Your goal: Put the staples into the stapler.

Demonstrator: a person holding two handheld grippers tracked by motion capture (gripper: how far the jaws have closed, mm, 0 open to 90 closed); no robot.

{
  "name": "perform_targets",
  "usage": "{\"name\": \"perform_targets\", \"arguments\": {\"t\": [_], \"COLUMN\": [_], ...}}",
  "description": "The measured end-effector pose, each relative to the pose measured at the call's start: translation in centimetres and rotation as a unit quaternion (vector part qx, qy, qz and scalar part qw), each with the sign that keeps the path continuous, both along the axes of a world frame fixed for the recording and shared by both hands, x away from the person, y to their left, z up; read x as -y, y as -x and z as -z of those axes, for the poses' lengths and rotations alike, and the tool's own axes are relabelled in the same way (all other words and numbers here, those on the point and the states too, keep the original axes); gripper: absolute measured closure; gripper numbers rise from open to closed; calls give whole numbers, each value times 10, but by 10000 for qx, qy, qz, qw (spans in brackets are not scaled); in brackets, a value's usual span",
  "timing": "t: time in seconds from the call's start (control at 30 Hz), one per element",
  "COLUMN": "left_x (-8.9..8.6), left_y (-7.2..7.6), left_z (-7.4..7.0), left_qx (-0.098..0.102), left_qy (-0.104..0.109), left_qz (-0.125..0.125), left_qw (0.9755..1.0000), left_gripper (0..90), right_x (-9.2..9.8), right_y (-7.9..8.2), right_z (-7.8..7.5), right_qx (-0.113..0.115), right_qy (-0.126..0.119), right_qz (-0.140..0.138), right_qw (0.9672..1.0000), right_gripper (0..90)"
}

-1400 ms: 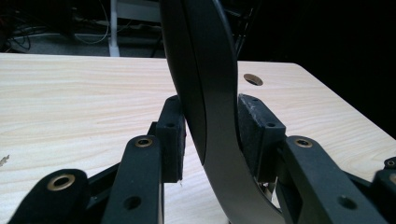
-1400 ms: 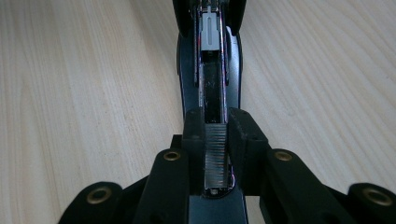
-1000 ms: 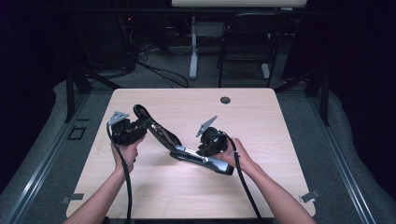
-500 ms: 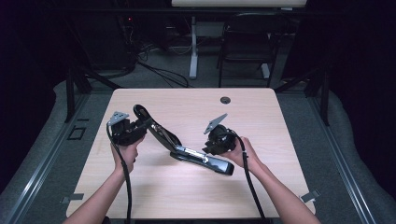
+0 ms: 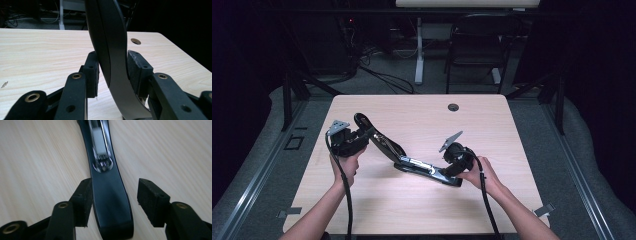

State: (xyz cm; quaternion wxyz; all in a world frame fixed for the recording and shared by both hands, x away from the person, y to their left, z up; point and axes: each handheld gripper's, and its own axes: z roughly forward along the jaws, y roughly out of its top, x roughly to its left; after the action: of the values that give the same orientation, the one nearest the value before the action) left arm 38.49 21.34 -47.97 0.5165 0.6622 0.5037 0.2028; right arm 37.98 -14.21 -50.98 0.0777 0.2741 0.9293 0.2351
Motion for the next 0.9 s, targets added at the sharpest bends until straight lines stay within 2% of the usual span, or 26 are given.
{"name": "perform_targets", "arguments": {"t": [0.03,0.17,0.33,0.43,0.63,0.9], "left_x": [0,0,-1,-2,-2,-4], "left_y": [0,1,3,4,6,12], "left_z": [0,0,0,0,-1,-2], "left_qx": [7,2,10,10,-1,-45], "left_qy": [-1,-10,-20,-5,-31,-63], "left_qz": [-7,-12,-9,-16,-26,-85], "left_qw": [10000,10000,10000,10000,10000,9999], "left_gripper": [636,634,633,632,629,622], "right_x": [3,11,5,1,3,5], "right_y": [2,8,8,9,8,4], "right_z": [4,19,30,33,32,33], "right_qx": [23,-101,-263,-189,2,93], "right_qy": [159,340,383,462,662,781], "right_qz": [61,174,77,68,167,181], "right_qw": [9999,9992,9989,9987,9977,9967], "right_gripper": [422,374,359,351,417,441]}}
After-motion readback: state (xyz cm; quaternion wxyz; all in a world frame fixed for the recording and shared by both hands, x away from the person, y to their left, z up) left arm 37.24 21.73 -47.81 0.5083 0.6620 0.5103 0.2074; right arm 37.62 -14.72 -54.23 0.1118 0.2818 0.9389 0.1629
